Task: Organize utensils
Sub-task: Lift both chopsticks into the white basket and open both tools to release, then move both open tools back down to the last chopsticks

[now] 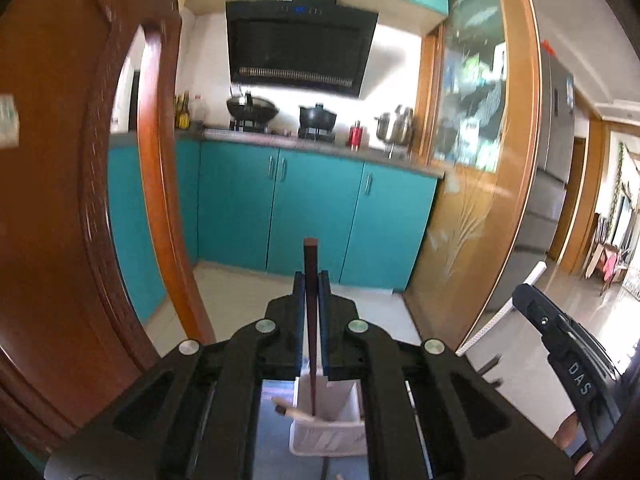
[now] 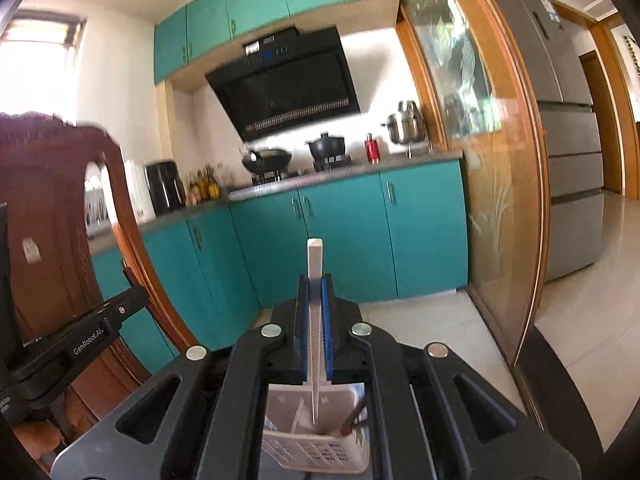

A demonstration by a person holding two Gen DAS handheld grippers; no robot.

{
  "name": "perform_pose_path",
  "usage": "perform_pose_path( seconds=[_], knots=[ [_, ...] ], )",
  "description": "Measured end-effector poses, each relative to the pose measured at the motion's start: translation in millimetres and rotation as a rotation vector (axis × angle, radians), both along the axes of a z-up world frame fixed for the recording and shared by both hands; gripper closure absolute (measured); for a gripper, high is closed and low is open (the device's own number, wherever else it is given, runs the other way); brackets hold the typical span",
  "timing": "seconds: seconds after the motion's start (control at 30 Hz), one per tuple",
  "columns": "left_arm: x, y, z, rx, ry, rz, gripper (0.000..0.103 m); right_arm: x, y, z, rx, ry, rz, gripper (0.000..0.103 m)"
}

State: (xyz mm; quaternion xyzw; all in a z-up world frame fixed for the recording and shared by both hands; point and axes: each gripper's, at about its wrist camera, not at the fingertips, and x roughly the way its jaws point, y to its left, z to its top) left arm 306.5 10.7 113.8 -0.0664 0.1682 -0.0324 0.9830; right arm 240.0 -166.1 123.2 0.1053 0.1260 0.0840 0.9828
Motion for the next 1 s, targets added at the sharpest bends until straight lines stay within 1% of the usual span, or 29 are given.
perform_pose_path(
  seconds=[0.03, 0.13, 0.23, 0.3, 0.33, 0.37, 0.43, 0.47, 0.53, 0.57, 0.63, 0.67, 0.7, 0.73, 0.77, 0.8, 0.83, 0.87, 0.9, 0.93, 1.0],
  knots=[
    [-1, 1, -6, 0.002, 0.013, -0.001, 0.096, 1, 0, -8, -0.01, 0.01, -0.005, 0.096],
    [-2, 3, -16, 0.013, 0.031, 0.003, 0.096, 4, 2, -19, -0.024, 0.038, 0.004, 0.096],
    [-4, 1, -18, 0.022, 0.038, -0.009, 0.096, -7, 0, -23, -0.027, 0.042, -0.004, 0.095],
    [-13, 3, -17, 0.028, 0.023, -0.013, 0.096, -16, -4, -20, -0.031, 0.029, -0.012, 0.087],
    [-19, 4, -16, 0.025, 0.016, -0.016, 0.095, -24, -6, -17, -0.031, 0.018, -0.014, 0.076],
    [-25, 6, -15, 0.019, 0.011, -0.023, 0.092, -35, -10, -14, -0.026, 0.0, -0.02, 0.064],
    [-45, 15, -15, -0.013, -0.007, -0.061, 0.086, -60, -22, -12, -0.015, -0.04, -0.041, 0.054],
    [-55, 21, -15, -0.033, -0.022, -0.084, 0.08, -71, -28, -13, -0.011, -0.051, -0.048, 0.054],
    [-74, 31, -21, -0.047, -0.027, -0.109, 0.078, -93, -39, -22, -0.004, -0.062, -0.059, 0.054],
    [-83, 36, -28, -0.052, -0.014, -0.117, 0.078, -103, -45, -28, 0.001, -0.062, -0.067, 0.054],
    [-90, 42, -47, -0.065, 0.041, -0.142, 0.078, -113, -53, -48, 0.021, -0.026, -0.067, 0.054],
    [-86, 42, -61, -0.069, 0.095, -0.162, 0.078, -111, -53, -61, 0.018, 0.027, -0.05, 0.054],
    [-79, 40, -78, -0.066, 0.159, -0.187, 0.078, -102, -47, -75, -0.013, 0.106, -0.026, 0.054],
    [-72, 37, -91, -0.058, 0.201, -0.198, 0.078, -87, -37, -93, -0.067, 0.212, 0.015, 0.054],
    [-65, 32, -106, -0.042, 0.246, -0.203, 0.078, -73, -26, -110, -0.11, 0.307, 0.058, 0.058],
    [-56, 27, -120, -0.023, 0.294, -0.209, 0.078, -55, -12, -133, -0.152, 0.43, 0.122, 0.062],
    [-43, 19, -142, 0.0, 0.356, -0.227, 0.078, -42, -1, -149, -0.166, 0.51, 0.169, 0.066],
    [-35, 14, -156, 0.015, 0.387, -0.23, 0.078, -34, 7, -161, -0.169, 0.561, 0.198, 0.068],
    [-29, 11, -169, 0.032, 0.412, -0.227, 0.078, -22, 19, -179, -0.18, 0.636, 0.233, 0.069],
    [-24, 8, -180, 0.042, 0.433, -0.226, 0.078, -15, 26, -189, -0.187, 0.678, 0.256, 0.069],
    [-18, 10, -200, 0.038, 0.466, -0.229, 0.078, -2, 45, -212, -0.203, 0.768, 0.317, 0.069]
  ],
)
